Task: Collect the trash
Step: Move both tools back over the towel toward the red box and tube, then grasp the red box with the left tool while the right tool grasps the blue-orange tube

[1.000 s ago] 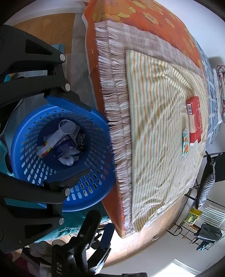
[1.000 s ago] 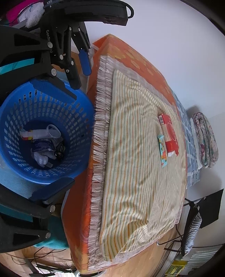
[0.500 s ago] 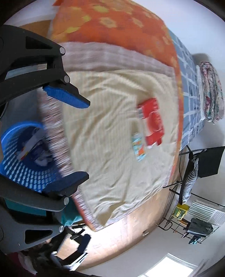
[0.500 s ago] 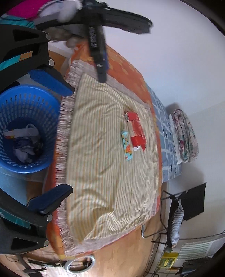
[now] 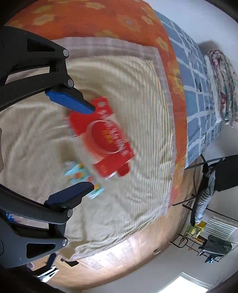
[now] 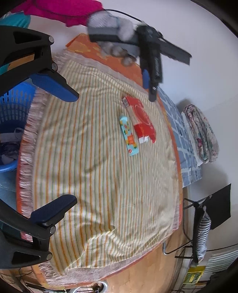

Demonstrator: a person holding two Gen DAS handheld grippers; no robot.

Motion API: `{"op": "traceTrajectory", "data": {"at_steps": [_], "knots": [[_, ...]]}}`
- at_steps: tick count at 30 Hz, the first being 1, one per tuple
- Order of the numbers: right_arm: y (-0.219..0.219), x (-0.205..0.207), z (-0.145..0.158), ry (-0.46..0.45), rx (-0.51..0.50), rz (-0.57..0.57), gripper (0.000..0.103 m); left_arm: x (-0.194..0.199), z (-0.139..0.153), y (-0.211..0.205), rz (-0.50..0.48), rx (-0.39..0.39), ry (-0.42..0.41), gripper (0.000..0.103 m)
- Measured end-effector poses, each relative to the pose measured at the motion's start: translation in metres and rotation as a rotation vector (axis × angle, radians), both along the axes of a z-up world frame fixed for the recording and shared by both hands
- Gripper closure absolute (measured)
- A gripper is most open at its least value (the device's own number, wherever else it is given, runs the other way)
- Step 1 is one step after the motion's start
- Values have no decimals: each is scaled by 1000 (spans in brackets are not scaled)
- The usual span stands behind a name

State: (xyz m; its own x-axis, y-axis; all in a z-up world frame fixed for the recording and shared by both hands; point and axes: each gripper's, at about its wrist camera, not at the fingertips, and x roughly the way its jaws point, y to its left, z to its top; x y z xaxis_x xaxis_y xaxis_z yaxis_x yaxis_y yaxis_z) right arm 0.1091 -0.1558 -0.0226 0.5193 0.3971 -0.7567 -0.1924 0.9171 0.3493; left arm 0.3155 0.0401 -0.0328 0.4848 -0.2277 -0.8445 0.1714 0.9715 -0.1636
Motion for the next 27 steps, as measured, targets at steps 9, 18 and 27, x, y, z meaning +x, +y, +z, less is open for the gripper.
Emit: {"op": "traceTrajectory", "data": {"at_steps": [9,18,27], "knots": [[-9,22,-26,57,13,6,3,70,-37,31,130,-97,65,24],[-8,33,-26,56,32,-4,3,73,-65,43,127,-192,181,24],[2,32,-21,45,30,12,3,29,-55,1,-15,8,143,24]]}}
